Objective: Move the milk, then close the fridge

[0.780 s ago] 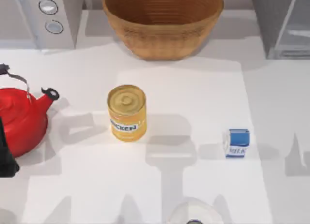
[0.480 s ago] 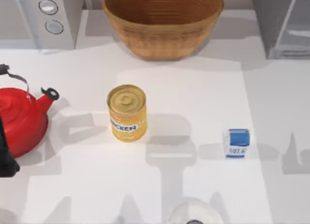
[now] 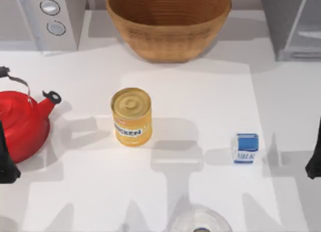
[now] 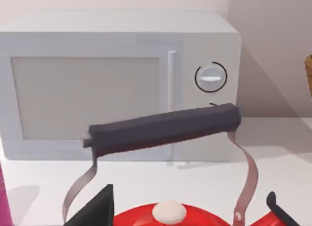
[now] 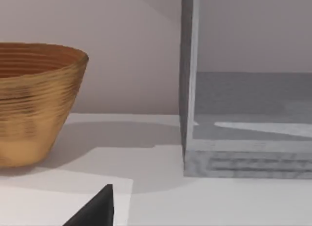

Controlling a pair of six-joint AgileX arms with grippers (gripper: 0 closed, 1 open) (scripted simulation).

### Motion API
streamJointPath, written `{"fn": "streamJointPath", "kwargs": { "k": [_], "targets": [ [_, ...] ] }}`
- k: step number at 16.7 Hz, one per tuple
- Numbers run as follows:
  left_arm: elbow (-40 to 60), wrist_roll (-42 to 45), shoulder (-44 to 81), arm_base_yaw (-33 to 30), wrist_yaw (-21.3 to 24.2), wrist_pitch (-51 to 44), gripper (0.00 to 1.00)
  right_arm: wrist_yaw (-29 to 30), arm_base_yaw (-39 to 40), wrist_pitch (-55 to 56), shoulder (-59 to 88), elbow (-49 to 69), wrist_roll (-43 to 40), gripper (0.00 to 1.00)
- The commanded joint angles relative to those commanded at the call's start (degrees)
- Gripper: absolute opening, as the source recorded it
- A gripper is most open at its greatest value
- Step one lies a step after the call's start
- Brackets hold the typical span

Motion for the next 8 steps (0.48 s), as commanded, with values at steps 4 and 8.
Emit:
{"fn": "streamJointPath", "kwargs": {
  "k": [4, 8],
  "targets": [
    [0.00, 0.00, 0.00, 0.00, 0.00, 0.00, 1.00, 13.59, 12.94, 10.21, 10.14, 0.51, 0.36, 1.00],
    [0.00, 0.00, 0.00, 0.00, 0.00, 0.00, 1.00, 20.09, 18.87, 15.79, 16.41, 0.71, 0.35, 1.00]
  ]
}}
